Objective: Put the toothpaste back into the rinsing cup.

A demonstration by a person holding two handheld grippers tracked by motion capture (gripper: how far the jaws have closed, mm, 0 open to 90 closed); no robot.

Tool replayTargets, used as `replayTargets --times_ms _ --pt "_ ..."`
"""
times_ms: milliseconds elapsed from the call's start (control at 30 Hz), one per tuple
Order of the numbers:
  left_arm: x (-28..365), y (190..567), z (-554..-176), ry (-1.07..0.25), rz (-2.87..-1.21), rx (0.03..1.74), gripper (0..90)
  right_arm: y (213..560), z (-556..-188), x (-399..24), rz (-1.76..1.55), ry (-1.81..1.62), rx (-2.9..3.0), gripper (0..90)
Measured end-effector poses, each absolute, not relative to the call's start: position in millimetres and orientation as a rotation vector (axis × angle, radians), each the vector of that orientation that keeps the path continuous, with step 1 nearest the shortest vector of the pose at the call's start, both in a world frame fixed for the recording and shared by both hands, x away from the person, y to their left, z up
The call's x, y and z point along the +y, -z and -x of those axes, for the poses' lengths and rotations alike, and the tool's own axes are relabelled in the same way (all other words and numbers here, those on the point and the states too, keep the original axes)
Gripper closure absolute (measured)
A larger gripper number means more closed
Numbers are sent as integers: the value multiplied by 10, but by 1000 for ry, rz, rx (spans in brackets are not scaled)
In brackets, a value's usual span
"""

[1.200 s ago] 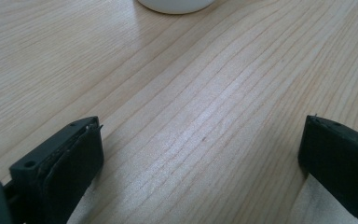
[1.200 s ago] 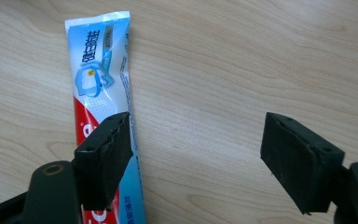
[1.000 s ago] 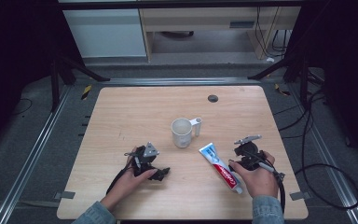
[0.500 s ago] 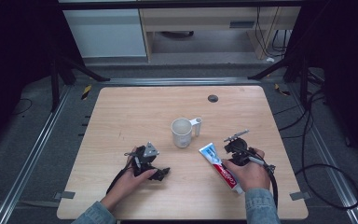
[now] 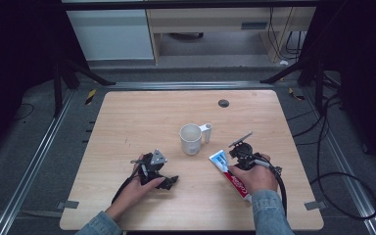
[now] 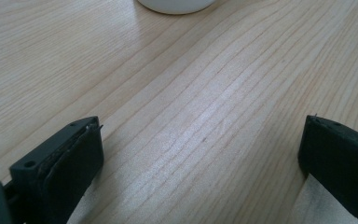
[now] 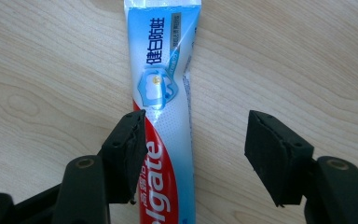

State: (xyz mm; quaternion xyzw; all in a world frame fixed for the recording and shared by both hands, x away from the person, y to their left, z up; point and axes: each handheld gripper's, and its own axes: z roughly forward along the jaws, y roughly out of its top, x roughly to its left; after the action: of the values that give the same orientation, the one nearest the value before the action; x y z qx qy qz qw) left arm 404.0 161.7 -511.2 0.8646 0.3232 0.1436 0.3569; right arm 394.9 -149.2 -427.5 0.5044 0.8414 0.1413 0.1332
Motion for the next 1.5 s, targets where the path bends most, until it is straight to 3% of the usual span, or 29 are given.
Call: replayTargets --times_ms 1500 --pt "1622 5113 -4040 -370 -2232 833 0 4665 -4313 -1167 -1492 -288 2564 471"
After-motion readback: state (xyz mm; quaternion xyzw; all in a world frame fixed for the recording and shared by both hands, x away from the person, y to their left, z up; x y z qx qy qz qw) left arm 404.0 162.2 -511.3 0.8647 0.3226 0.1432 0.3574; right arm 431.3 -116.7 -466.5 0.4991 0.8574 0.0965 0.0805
